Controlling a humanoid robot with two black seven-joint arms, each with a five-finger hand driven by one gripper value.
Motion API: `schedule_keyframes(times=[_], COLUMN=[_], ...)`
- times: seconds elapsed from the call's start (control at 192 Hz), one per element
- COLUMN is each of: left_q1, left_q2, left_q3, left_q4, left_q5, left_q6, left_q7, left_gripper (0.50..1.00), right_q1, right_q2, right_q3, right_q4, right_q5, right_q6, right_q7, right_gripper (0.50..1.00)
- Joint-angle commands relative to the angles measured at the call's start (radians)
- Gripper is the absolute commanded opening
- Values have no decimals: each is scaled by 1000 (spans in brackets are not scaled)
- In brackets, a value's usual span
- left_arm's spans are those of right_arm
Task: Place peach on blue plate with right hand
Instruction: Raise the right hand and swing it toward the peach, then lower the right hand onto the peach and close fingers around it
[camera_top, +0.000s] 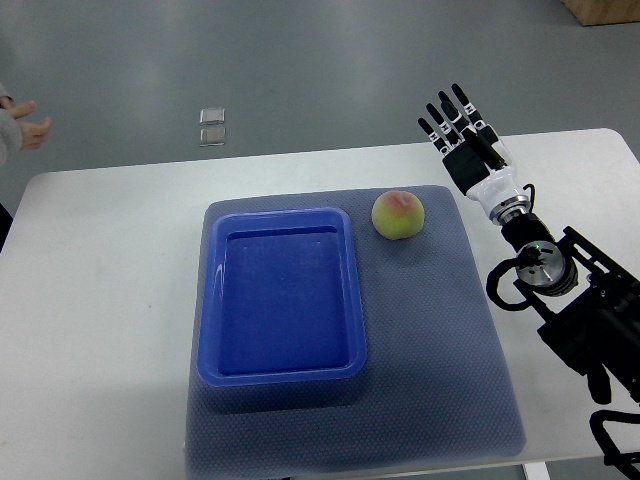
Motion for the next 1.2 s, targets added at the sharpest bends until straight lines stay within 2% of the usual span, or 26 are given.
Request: schedule_keyframes(times=[0.0, 0.355, 0.428, 0.527, 0.574, 0.579, 0.626, 0.631, 0.683, 0.736, 0.741, 0.762, 0.814, 0.819, 0.85, 0.871, 0.923, 0.929, 1.028, 1.075, 1.08, 1.09, 1.195], left_q1=[-1, 1, -1, -1, -1, -1, -1, -1, -1, -1, -1, -1, -1, -1, -1, -1, -1, -1, -1, -1, -1, -1, -1], left_q2=[0, 0, 0, 0, 0, 0, 0, 0, 0, 0, 0, 0, 0, 0, 0, 0, 0, 0, 0, 0, 0, 0, 0], left_q3=[0, -5, -6, -6, -6, -6, -6, -5, -5, -5, -5, -5, -5, -5, -5, -5, -5, -5, -5, -5, -6, -6, -6], left_q4=[0, 0, 0, -2, -2, -2, -2, -3, -5, -5, -6, -9, -9, -11, -11, -11, -11, -11, -9, -9, -8, -8, -9], left_q5=[0, -2, -2, -2, -2, -2, -2, -2, -2, -2, -2, -2, -2, -2, 0, 0, 0, 0, -2, -2, -2, -2, -2], left_q6=[6, 8, 3, -2, -2, -2, -2, -3, -3, -3, -3, -3, -3, -5, -5, -5, -5, -5, -5, -5, -5, -5, -5], left_q7=[0, 0, 0, 0, 0, 0, 0, 0, 0, 0, 0, 0, 0, 0, 0, 0, 0, 0, 0, 0, 0, 0, 0], left_gripper=[1000, 1000, 1000, 1000, 1000, 1000, 1000, 1000, 1000, 1000, 1000, 1000, 1000, 1000, 1000, 1000, 1000, 1000, 1000, 1000, 1000, 1000, 1000], right_q1=[0, 24, 76, 158, 158, 208, 208, 271, 340, 340, 421, 460, 460, 560, 628, 676, 676, 779, 934, 934, 981, 989, 1011], right_q2=[0, -14, -69, -138, -138, -176, -176, -222, -267, -267, -309, -323, -324, -349, -360, -363, -363, -359, -334, -334, -310, -305, -274], right_q3=[-1, -17, -63, -169, -169, -233, -234, -316, -415, -415, -526, -577, -577, -722, -822, -890, -890, -1047, -1284, -1285, -1338, -1347, -1370], right_q4=[0, 6, 6, 6, 6, 6, 6, 6, 8, 8, 15, 23, 23, 44, 51, 52, 52, 52, 52, 52, 52, 52, 52], right_q5=[-3, -26, -129, -245, -245, -308, -308, -383, -469, -469, -562, -606, -606, -706, -753, -776, -776, -814, -819, -819, -817, -817, -817], right_q6=[2, 0, 0, 0, 0, 2, 2, 8, 21, 21, 47, 63, 63, 90, 106, 112, 112, 127, 160, 160, 175, 176, 189], right_q7=[0, -2, -17, -71, -71, -89, -89, -100, -104, -104, -106, -106, -106, -107, -107, -107, -107, -117, -179, -179, -224, -233, -279], right_gripper=[930, 930, 930, 930, 930, 930, 930, 930, 930, 930, 930, 930, 930, 930, 930, 930, 930, 930, 930, 930, 932, 932, 930])
